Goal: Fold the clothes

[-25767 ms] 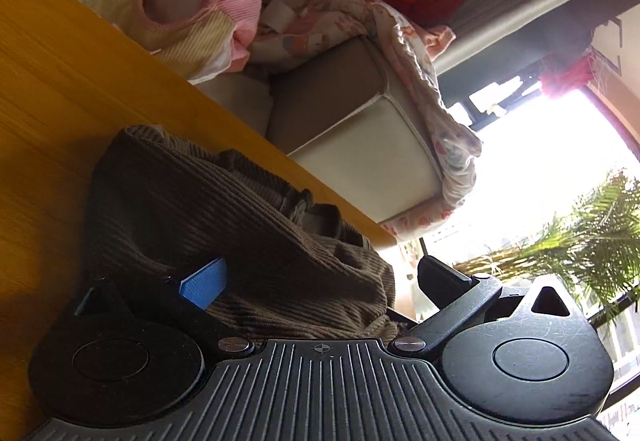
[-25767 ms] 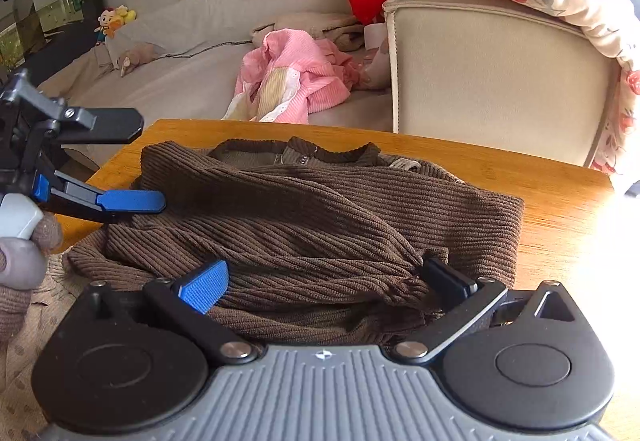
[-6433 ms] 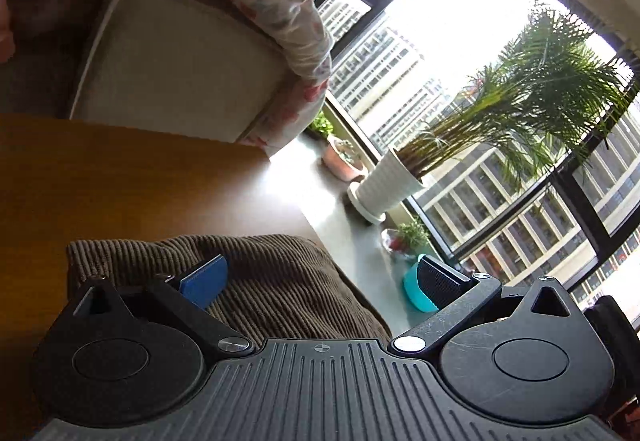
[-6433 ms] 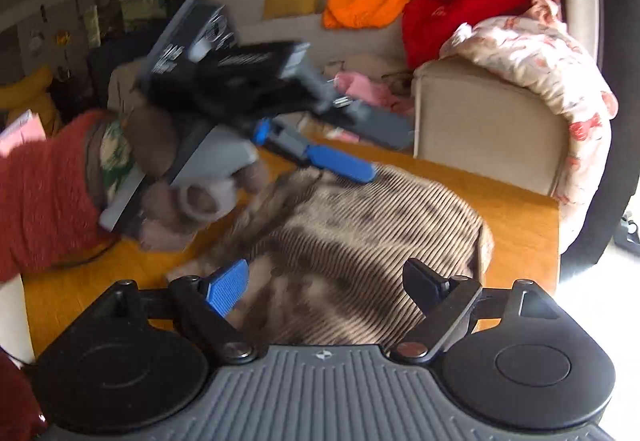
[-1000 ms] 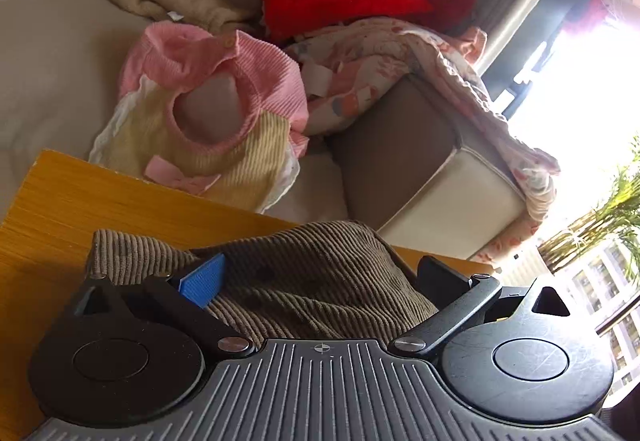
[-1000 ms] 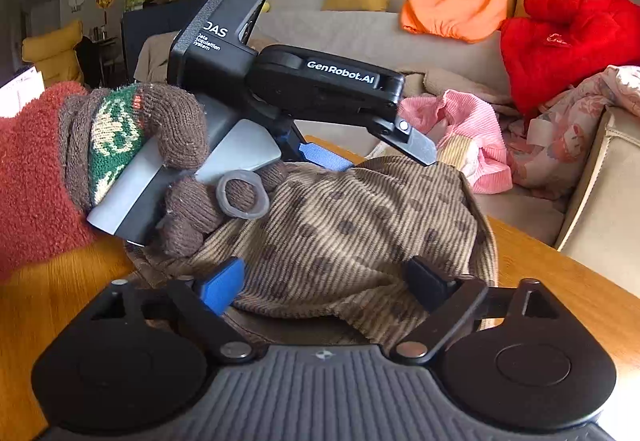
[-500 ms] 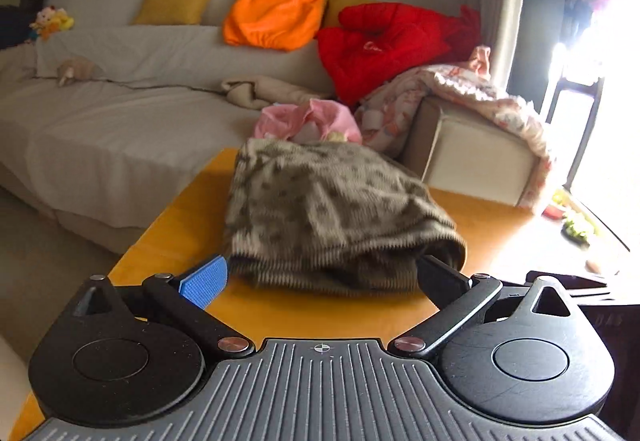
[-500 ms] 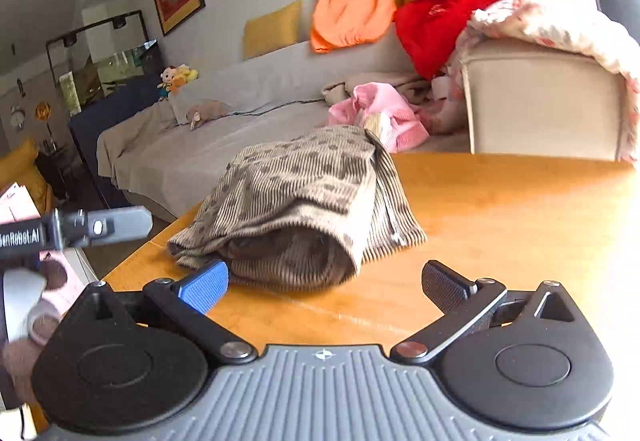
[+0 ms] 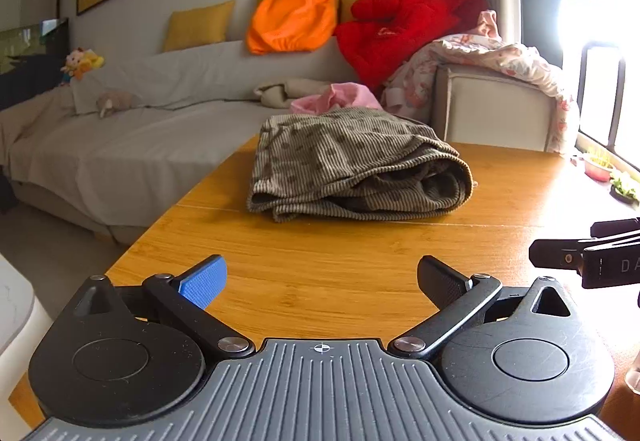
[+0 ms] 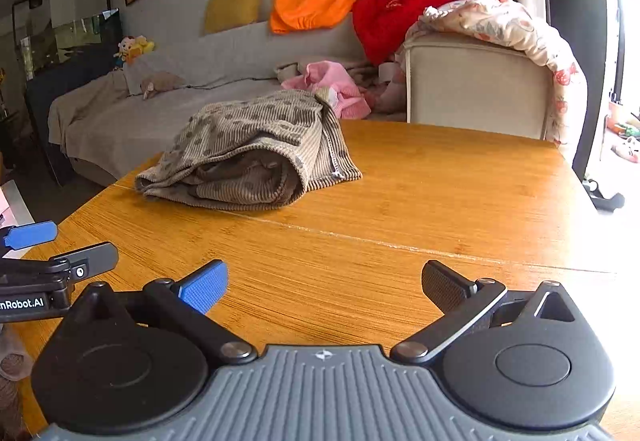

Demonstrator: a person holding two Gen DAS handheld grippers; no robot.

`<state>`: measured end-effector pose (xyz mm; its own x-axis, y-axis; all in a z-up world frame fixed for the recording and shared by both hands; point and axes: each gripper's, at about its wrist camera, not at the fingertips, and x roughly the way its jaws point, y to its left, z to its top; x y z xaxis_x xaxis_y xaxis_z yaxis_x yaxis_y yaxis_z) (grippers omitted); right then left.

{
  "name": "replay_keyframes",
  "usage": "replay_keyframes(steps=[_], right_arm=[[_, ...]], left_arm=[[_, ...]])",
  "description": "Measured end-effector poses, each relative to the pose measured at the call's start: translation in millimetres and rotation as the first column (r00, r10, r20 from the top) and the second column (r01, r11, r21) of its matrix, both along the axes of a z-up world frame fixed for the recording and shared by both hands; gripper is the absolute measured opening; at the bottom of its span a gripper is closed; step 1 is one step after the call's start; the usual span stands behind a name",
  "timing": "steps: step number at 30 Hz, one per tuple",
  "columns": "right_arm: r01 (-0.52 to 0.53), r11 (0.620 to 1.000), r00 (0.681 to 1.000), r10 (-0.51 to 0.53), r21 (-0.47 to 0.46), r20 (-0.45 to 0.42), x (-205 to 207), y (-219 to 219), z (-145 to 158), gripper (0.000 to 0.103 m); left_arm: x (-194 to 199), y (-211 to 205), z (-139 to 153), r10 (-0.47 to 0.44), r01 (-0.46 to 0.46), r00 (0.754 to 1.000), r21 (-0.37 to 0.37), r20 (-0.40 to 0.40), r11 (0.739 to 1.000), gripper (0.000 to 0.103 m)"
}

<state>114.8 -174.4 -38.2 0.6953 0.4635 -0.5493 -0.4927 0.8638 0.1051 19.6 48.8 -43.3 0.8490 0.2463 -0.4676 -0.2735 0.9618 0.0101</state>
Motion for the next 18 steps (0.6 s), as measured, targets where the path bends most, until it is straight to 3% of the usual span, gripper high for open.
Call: replay_keyframes(steps=[8, 18], right_arm=[[0.011, 1.0, 0.999, -0.011, 0.01, 0.043, -6, -1, -1, 0.103], [0.006, 1.0, 0.997, -0.006, 0.004, 0.079, -9, 2, 2, 0.103]], left_arm=[[5, 17, -3, 0.043, -0.046, 0.999, -0.11, -0.029, 0.993, 0.103], [-2, 12, 0, 0.043, -0.04, 0.999, -0.084, 0.03, 0.996, 0.103]])
